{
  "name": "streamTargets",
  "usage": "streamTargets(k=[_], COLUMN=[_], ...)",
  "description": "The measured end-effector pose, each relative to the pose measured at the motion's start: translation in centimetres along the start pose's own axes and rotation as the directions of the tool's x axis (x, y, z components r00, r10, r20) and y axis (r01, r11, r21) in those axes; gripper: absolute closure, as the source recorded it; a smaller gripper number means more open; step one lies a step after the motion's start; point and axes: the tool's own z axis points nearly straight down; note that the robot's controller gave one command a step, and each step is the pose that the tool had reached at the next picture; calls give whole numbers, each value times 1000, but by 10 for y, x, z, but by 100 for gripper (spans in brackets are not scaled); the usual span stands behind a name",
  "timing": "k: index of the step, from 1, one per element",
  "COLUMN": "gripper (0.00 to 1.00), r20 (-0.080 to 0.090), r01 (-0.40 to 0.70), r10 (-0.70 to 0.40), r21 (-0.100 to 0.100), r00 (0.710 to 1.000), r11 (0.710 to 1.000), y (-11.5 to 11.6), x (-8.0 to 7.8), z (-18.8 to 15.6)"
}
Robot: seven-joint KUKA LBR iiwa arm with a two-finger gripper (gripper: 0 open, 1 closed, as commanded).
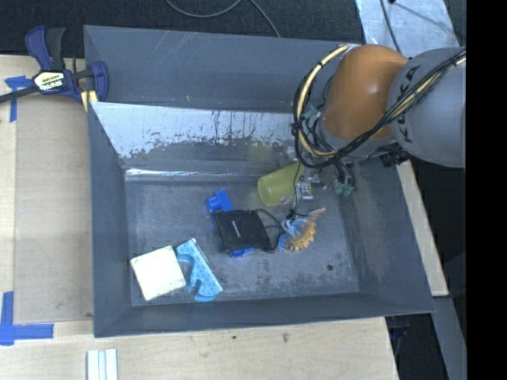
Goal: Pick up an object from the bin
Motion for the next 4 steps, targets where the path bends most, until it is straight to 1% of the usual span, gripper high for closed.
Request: streamTargets(k=[1,4], gripper=[100,100], r20=[10,8], r01=[41,43], r10=[-41,-43], r21=[-1,-1], r00=[999,999], r11=[999,999], y=[-2,-2], x=[-5,-4], z=[25,25])
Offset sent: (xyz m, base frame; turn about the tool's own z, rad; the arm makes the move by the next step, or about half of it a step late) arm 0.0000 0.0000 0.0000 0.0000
